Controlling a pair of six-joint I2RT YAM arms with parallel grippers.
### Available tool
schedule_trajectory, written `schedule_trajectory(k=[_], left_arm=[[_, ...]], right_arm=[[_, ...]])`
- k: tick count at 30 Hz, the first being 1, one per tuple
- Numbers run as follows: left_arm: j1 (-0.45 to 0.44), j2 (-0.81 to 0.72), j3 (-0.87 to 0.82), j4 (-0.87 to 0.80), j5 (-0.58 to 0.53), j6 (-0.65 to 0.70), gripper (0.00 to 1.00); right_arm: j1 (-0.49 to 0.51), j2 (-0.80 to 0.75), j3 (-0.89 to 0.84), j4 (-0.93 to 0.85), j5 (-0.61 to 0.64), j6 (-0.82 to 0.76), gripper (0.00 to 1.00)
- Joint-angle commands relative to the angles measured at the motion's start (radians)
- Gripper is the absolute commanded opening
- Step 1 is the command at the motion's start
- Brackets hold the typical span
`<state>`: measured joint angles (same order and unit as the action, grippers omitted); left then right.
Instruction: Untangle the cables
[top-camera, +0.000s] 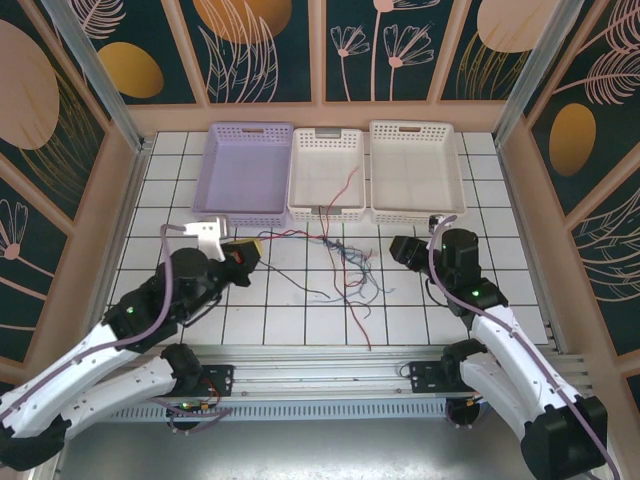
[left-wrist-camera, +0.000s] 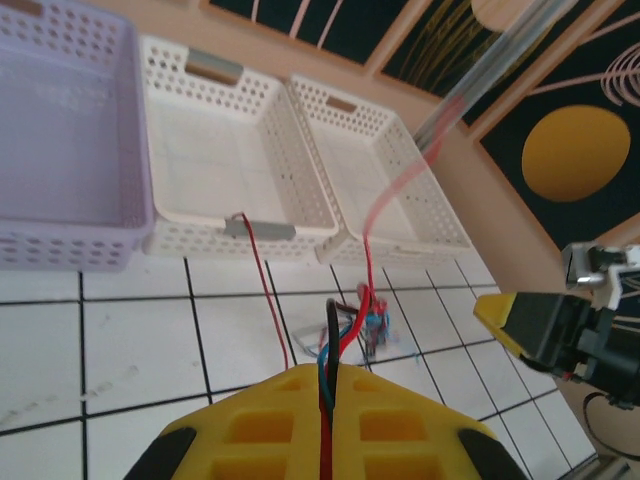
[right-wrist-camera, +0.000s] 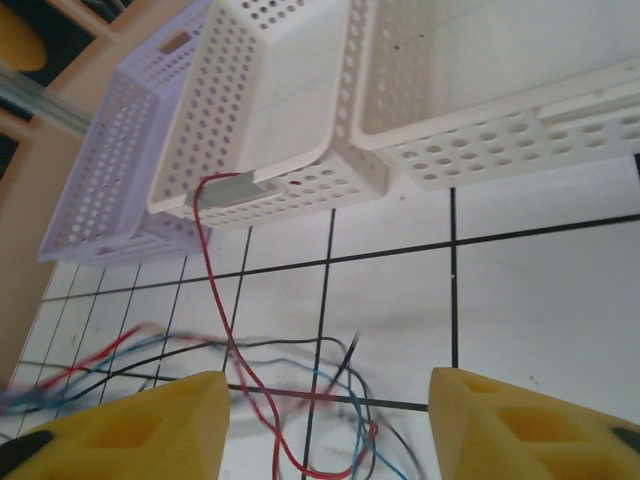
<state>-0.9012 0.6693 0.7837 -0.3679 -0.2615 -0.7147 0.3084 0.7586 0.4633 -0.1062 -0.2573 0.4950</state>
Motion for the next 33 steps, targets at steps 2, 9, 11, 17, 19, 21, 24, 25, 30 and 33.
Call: schedule_trajectory(k=[2,9,11,17,19,21,24,25,30,33], left_arm=[[0.005,0.047,-0.062,0.187,0.098,-0.049,0.00],[0.004,0.135,-0.077,0.255,0.257,0.010,0.00],[0.004,0.148,-0.078,0.250,0.266,0.017,0.00],[0.005,0.144,-0.091,0.314,0.330,-0.021,0.00],[0.004,0.136,-0.084,0.326,0.351,-0.025,0.00],[0.005,0.132,-0.081,0.331,0.379,-0.020,0.00],[0.004,0.133,-0.071,0.305,0.391,-0.003,0.00],[0.005,0.133,-0.071,0.292,0.389,0.003,0.00],[0.005,0.120,-0.101,0.267,0.394,0.010,0.00],[0.005,0.125,-0.108,0.249,0.397,0.018,0.00]], right_arm=[[0.026,0.000,-0.006,0.059,-0.135,-0.021,0.58],[0.251,0.070,0.019,0.199,-0.043,-0.037,0.58],[0.287,0.119,0.044,0.240,-0.061,-0.046,0.58],[0.413,0.327,0.145,0.248,0.088,-0.132,0.57],[0.435,0.388,0.167,0.249,0.148,-0.157,0.56],[0.442,0.424,0.175,0.263,0.204,-0.178,0.56],[0.442,0.442,0.187,0.264,0.268,-0.171,0.55],[0.436,0.440,0.190,0.262,0.268,-0.155,0.55],[0.398,0.390,0.160,0.278,0.181,-0.048,0.55],[0.345,0.339,0.122,0.298,0.093,0.049,0.55]])
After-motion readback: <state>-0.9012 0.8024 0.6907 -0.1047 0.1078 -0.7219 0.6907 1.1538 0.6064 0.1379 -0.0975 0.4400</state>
